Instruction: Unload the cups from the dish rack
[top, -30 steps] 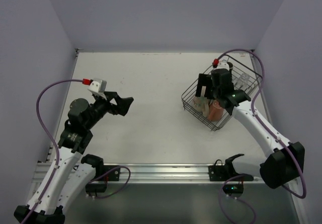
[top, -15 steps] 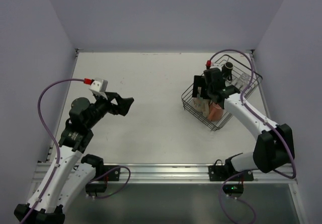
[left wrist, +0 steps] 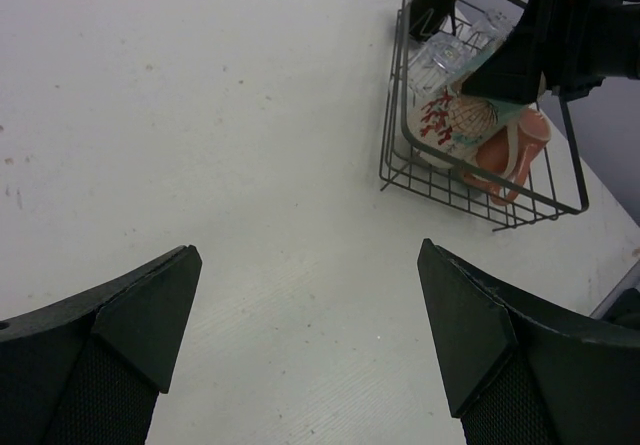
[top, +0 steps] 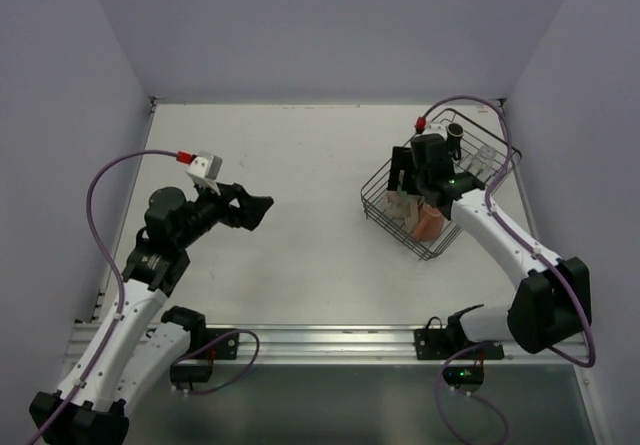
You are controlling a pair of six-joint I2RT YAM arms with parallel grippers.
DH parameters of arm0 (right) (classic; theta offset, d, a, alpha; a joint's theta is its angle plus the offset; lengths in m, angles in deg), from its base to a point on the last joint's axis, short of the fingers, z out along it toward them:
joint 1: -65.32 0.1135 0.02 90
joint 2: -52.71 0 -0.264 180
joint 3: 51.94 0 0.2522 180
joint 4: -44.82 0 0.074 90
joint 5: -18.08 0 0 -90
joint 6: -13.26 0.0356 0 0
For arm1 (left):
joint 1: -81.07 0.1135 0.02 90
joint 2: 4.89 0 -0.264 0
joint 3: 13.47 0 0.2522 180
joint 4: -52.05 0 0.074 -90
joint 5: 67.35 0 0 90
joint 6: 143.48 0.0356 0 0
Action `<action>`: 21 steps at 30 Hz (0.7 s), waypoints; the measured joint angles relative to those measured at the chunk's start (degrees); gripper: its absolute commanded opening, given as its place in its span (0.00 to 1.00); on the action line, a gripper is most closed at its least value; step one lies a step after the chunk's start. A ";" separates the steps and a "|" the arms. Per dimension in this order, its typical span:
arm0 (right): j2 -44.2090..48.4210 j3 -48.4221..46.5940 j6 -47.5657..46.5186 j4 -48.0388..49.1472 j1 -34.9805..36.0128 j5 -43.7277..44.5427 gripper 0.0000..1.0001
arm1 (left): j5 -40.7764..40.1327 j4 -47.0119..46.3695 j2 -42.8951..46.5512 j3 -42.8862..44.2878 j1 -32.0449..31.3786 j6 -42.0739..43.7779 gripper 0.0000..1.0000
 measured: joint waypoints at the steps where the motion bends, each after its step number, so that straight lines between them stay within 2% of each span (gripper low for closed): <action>1: 1.38 0.07 -0.02 -0.17 0.00 -0.02 0.47 | 0.79 -0.35 -0.31 0.00 0.00 -0.66 0.97; 7: 16.13 0.15 0.46 0.11 -0.02 -1.16 0.44 | 9.60 -8.55 -4.24 0.46 -0.02 -8.61 0.90; 12: 29.44 2.47 4.85 5.88 -0.28 -8.39 0.44 | 17.00 -25.51 -8.68 -0.72 -1.33 -21.31 0.88; 16: 34.82 8.26 12.20 14.05 -0.33 -18.43 0.44 | 18.49 -36.09 -13.42 -0.92 -6.82 -28.17 0.88; 21: 34.27 13.88 20.59 21.70 -0.15 -28.48 0.43 | 18.49 -42.95 -21.22 -0.57 -15.39 -31.56 0.88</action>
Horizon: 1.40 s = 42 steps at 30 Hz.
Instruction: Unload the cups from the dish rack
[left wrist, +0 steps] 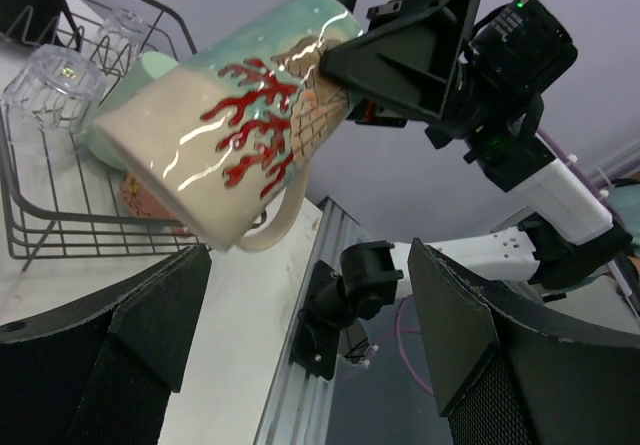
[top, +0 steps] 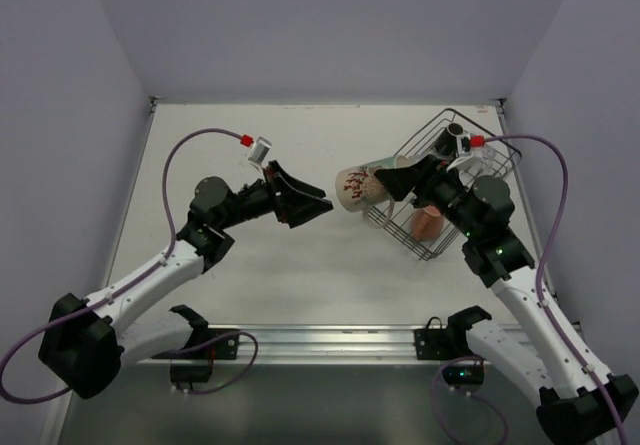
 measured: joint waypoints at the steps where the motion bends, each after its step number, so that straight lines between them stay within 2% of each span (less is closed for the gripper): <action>1: 0.00 1.07 1.20 1.01 0.02 -1.09 0.43 | -0.09 -0.76 -0.83 0.00 -0.61 -0.44 0.88; 5: 0.00 3.89 5.53 3.96 0.04 -5.60 0.43 | -0.79 -5.42 -4.04 0.00 -1.73 -1.66 0.88; 11: 0.63 6.64 8.31 7.80 0.02 -7.48 0.41 | -1.64 -9.81 -7.32 0.04 -2.40 -2.62 0.85; 17: 3.08 7.13 8.70 8.20 0.02 -7.34 0.36 | -3.48 -7.98 -5.77 -0.11 -2.62 -1.66 0.86; 26: 3.32 7.13 9.75 10.45 0.02 -6.69 0.35 | -9.81 1.20 4.02 -1.11 -2.67 1.81 0.85; 37: 1.49 8.04 12.74 15.23 0.02 -6.71 0.36 | -6.23 0.13 -1.79 -1.84 -4.66 -2.75 0.83; 40: 0.72 9.29 13.68 17.31 0.02 -6.80 0.36 | -5.49 -3.23 -3.58 -1.90 -5.55 -4.63 0.80; 42: -0.26 9.94 14.32 18.16 0.02 -7.10 0.36 | -4.76 -6.43 -5.14 -1.90 -6.05 -6.08 0.70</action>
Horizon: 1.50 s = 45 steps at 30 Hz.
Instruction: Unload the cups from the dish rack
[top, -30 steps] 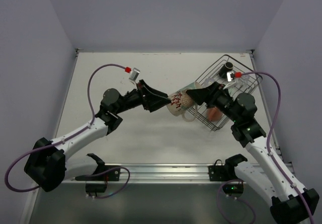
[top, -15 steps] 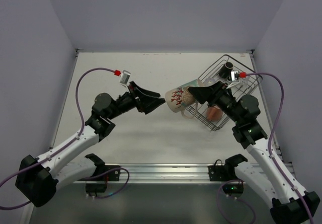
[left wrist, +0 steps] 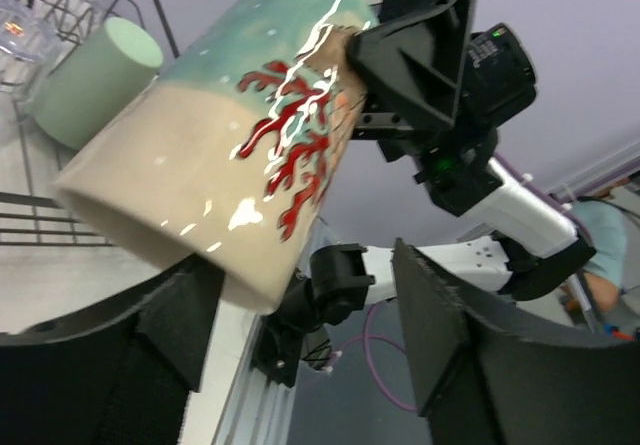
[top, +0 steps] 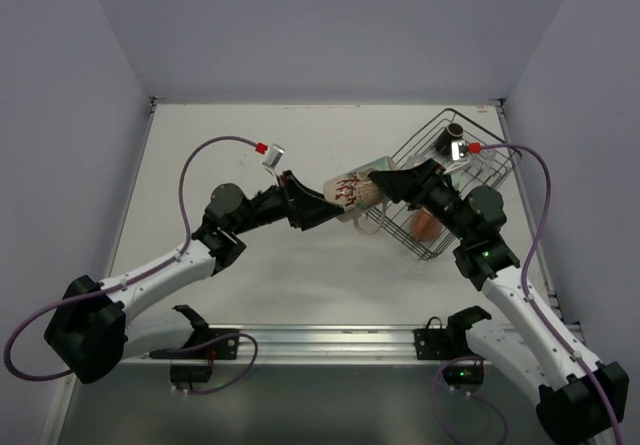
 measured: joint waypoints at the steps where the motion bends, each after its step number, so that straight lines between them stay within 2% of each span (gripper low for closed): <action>1: -0.61 0.37 0.48 0.66 0.00 -0.26 0.36 | 0.31 -1.31 -0.76 0.00 -0.22 -0.72 0.65; 2: -1.29 0.83 0.87 1.33 0.02 -0.57 0.36 | 0.57 -2.32 -1.33 0.00 -0.33 -1.20 0.54; 5: -2.21 2.58 3.52 5.14 -0.11 -0.85 0.36 | 0.09 -2.58 -2.32 -0.17 -0.17 -1.95 0.30; 7: -2.21 3.41 4.63 7.37 -0.22 -0.85 0.36 | -0.20 -2.62 -2.47 -0.35 -0.20 -2.23 0.24; 8: -2.23 3.78 4.96 8.50 -0.22 -0.87 0.36 | -0.31 -2.71 -2.45 -0.35 -0.24 -2.51 0.16; 10: -2.27 4.57 5.86 10.56 -0.33 -0.94 0.37 | -0.63 -3.41 -2.23 -0.35 -0.24 -2.69 0.10; 13: -2.82 5.35 7.23 12.83 -0.37 -1.14 0.37 | -1.40 -3.45 -1.75 -0.35 -0.31 -2.58 0.17; 14: -3.23 5.57 7.76 13.70 -0.37 -1.16 0.37 | -1.64 -3.43 -1.60 -0.35 -0.31 -2.56 0.17; 17: -4.31 7.15 9.90 17.25 -0.39 -1.29 0.43 | -2.23 -3.43 -1.31 -0.37 -0.31 -2.54 0.00; 18: -4.66 7.76 10.54 18.51 -0.44 -1.38 0.53 | -2.38 -3.43 -1.29 -0.44 -0.31 -2.51 0.00; 21: -5.27 8.63 11.87 20.09 -0.66 -1.62 0.69 | -2.93 -3.19 -1.09 -0.52 -0.31 -2.43 0.00; 22: -5.25 8.72 11.96 20.15 -0.66 -1.79 0.79 | -3.10 -2.84 -0.81 -0.55 -0.33 -2.21 0.00; 24: -5.09 8.72 11.87 20.04 -0.63 -2.32 0.92 | -3.65 -1.38 0.39 -0.57 -0.37 -1.31 0.00; 26: -4.48 8.68 10.88 19.02 -0.48 -2.69 0.98 | -4.68 0.74 2.25 -0.57 -0.63 0.37 0.00; 36: -3.89 8.68 6.23 12.04 -0.04 -3.80 0.99 | -10.47 11.65 8.94 0.07 -1.09 7.82 0.00; 40: -1.33 8.46 4.09 9.51 0.04 -3.48 0.99 | -15.34 23.06 9.20 2.93 -1.05 12.85 0.00; 45: 2.43 6.21 -0.63 3.58 0.07 -1.90 0.99 | -26.32 42.40 8.90 11.91 -0.68 21.29 0.00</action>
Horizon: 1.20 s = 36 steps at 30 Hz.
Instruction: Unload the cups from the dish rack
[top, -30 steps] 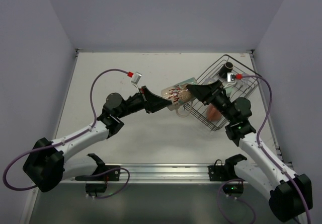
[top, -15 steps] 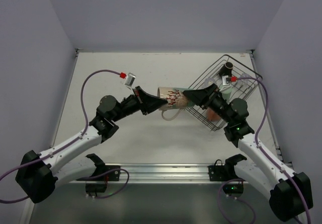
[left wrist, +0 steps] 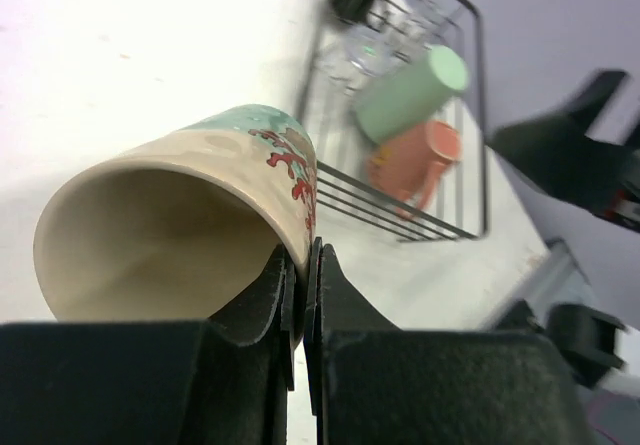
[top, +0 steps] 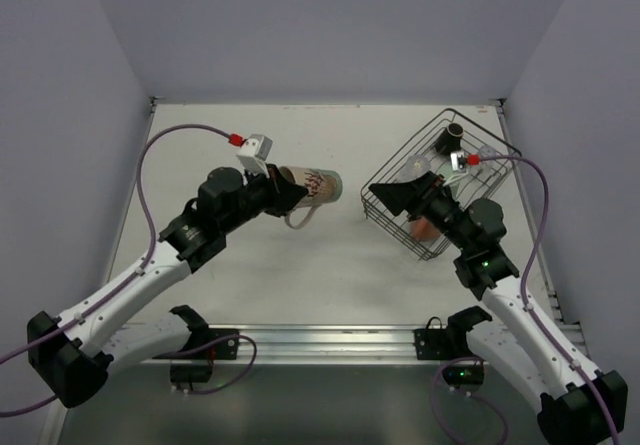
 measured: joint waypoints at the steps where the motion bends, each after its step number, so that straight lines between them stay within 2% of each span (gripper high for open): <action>1: 0.59 -0.50 -0.98 -1.38 0.00 0.33 0.99 | -2.01 3.32 -0.44 2.25 0.33 1.49 0.00; 6: 2.40 -1.51 -5.51 -7.37 0.00 1.51 0.99 | -8.81 17.99 -7.06 16.26 7.08 8.28 0.00; 12: 1.57 -2.84 -10.23 -14.69 0.02 1.51 0.99 | -14.80 28.57 -20.46 29.55 18.62 13.18 0.00; 18: 1.29 -4.31 -14.58 -20.04 1.07 1.51 0.99 | -17.86 38.01 -34.42 38.66 25.94 16.09 0.00; 26: 3.30 -4.31 -17.94 -23.02 1.73 1.44 0.99 | -20.50 46.03 -45.18 45.86 28.65 18.10 0.00; 36: 1.84 -4.31 -18.67 -23.04 2.49 1.27 0.99 | -19.91 49.35 -49.42 49.31 28.65 19.91 0.00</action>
